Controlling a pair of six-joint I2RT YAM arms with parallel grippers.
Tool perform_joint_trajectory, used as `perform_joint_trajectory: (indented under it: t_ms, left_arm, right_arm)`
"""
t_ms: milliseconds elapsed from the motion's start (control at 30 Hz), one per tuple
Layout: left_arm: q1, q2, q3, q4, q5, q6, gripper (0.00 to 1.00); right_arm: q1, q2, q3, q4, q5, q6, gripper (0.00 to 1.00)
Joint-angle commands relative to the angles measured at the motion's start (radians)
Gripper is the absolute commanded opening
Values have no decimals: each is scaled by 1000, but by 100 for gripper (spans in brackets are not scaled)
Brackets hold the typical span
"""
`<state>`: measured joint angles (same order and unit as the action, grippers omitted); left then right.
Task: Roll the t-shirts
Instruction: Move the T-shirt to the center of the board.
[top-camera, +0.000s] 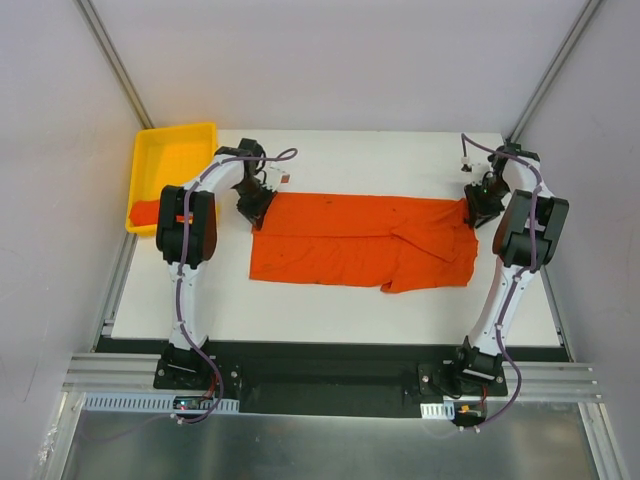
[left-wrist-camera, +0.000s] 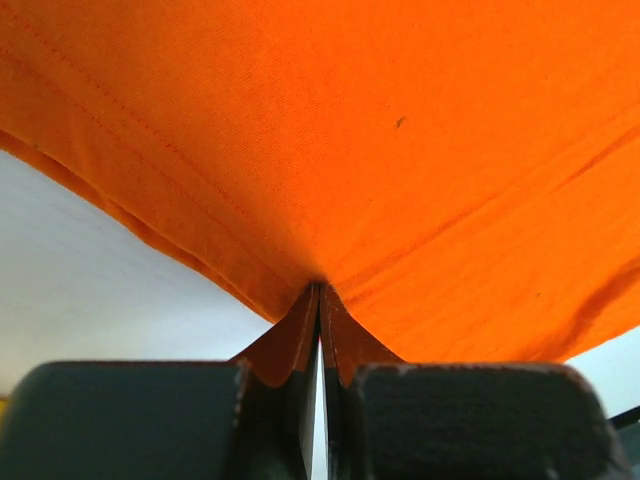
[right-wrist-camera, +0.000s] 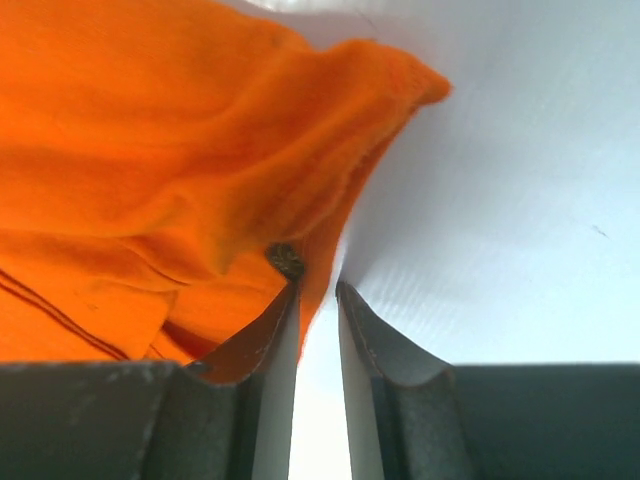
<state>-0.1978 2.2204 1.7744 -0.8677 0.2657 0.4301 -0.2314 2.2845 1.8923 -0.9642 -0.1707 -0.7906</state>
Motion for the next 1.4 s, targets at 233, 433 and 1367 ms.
perform_joint_trajectory:
  t_ms: [233, 433, 1367]
  left_arm:
    - [23, 36, 72, -4, -48, 33, 0]
    - [6, -103, 134, -20, 162, 1, 22]
    - [-433, 383, 778, 522, 371, -471, 66]
  right_arm:
    - [-34, -54, -4, -42, 122, 2, 29]
    - [-45, -232, -39, -58, -82, -16, 43]
    - [-82, -336, -262, -125, -326, 174, 51]
